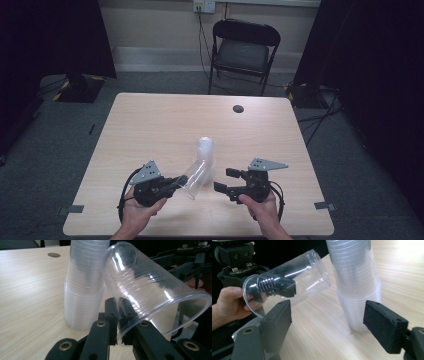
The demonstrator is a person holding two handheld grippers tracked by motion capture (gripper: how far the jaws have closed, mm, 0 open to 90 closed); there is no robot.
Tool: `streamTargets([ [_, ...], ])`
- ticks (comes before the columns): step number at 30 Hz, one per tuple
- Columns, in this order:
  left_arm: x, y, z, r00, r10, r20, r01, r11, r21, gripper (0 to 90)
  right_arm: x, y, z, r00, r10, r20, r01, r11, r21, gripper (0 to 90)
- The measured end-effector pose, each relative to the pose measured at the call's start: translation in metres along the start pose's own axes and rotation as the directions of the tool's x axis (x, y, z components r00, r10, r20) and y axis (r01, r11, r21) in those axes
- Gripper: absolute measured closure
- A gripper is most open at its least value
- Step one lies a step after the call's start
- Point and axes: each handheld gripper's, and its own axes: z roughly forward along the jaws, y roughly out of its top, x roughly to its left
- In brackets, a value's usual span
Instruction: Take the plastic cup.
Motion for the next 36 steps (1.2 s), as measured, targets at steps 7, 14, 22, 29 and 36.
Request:
streamTargets([
  [7,0.007,-0.004,-0.008,0.9997,-0.022,0.009,0.022,0.9992,0.033,86.9,0.002,-0.001,0.0,0.999,-0.045,0.004,0.045,0.999,0.014,23.2],
  [14,0.008,-0.005,-0.004,0.9958,-0.076,0.052,0.07,0.9929,0.096,86.9,0.009,-0.001,0.006,0.9924,-0.122,-0.014,0.123,0.991,0.048,21.8],
  [22,0.007,-0.006,0.004,0.9962,-0.06,0.062,0.049,0.9837,0.173,87.6,0.015,0.0,0.01,0.9737,-0.222,-0.051,0.225,0.972,0.065,22.3],
  [29,0.007,-0.005,0.013,0.9967,-0.051,0.063,0.032,0.9615,0.273,87.6,0.02,0.002,0.013,0.9507,-0.305,-0.055,0.309,0.947,0.087,25.0],
  [36,0.009,-0.007,0.021,0.9931,-0.082,0.084,0.048,0.936,0.349,87.6,0.022,-0.001,0.023,0.9292,-0.358,-0.092,0.368,0.92,0.135,25.1],
])
